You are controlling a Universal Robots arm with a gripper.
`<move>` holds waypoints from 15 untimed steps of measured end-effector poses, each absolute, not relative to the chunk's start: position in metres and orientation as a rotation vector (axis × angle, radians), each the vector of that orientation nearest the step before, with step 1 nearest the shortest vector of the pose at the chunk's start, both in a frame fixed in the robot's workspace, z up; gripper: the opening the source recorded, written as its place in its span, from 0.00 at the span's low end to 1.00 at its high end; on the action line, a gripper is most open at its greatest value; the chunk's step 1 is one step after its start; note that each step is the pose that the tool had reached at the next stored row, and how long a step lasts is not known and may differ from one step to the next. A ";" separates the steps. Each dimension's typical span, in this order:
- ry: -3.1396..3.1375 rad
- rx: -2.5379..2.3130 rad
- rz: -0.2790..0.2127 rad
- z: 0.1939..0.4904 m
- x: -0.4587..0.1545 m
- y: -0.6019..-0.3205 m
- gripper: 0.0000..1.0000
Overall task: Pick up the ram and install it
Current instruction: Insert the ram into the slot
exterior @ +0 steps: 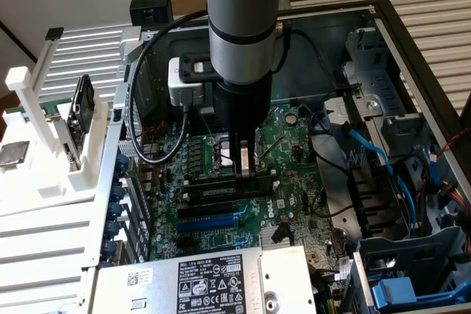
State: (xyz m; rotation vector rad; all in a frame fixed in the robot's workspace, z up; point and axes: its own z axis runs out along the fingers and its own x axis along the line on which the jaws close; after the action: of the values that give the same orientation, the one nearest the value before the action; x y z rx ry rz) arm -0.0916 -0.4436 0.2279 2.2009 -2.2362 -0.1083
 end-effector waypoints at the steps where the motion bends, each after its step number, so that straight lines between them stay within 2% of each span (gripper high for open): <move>1: -2.236 2.201 -0.108 0.228 -0.092 -0.444 0.21; 15: -2.236 2.201 -0.108 0.236 -0.092 -0.444 0.21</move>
State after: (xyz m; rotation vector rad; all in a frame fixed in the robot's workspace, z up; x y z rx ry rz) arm -0.0917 -0.4436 0.2355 2.2009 -2.2364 -0.1081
